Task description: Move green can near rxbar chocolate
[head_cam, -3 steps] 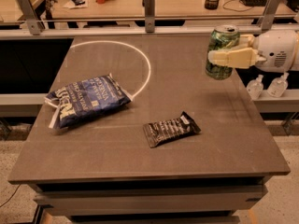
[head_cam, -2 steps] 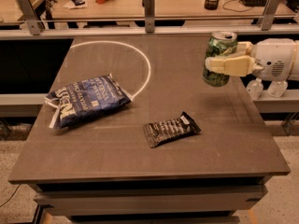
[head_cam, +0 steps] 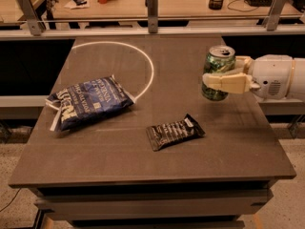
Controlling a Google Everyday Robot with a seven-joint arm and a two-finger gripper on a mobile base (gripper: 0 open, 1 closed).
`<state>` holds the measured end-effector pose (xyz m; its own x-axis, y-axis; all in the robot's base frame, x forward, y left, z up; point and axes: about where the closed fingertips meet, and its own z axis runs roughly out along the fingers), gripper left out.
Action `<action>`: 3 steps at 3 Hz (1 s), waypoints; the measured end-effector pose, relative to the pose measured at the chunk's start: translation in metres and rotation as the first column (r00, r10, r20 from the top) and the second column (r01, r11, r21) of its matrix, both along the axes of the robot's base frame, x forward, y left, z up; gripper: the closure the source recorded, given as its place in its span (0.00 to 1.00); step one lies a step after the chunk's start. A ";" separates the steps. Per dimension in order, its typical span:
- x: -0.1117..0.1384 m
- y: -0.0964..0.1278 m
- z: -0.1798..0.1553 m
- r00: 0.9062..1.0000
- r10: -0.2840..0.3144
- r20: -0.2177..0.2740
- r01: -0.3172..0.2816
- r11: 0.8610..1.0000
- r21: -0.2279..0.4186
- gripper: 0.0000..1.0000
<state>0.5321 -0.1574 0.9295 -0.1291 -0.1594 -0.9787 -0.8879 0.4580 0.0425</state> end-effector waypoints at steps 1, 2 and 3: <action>-0.008 0.010 -0.009 1.000 -0.007 -0.002 0.007 1.000 0.012 1.00; -0.016 0.018 -0.019 1.000 -0.011 -0.014 0.011 0.999 0.031 1.00; -0.027 0.022 -0.030 0.999 -0.022 -0.034 0.023 0.999 0.049 1.00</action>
Offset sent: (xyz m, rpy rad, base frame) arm -0.0248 0.0227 -0.0326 0.0558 0.0303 -0.0260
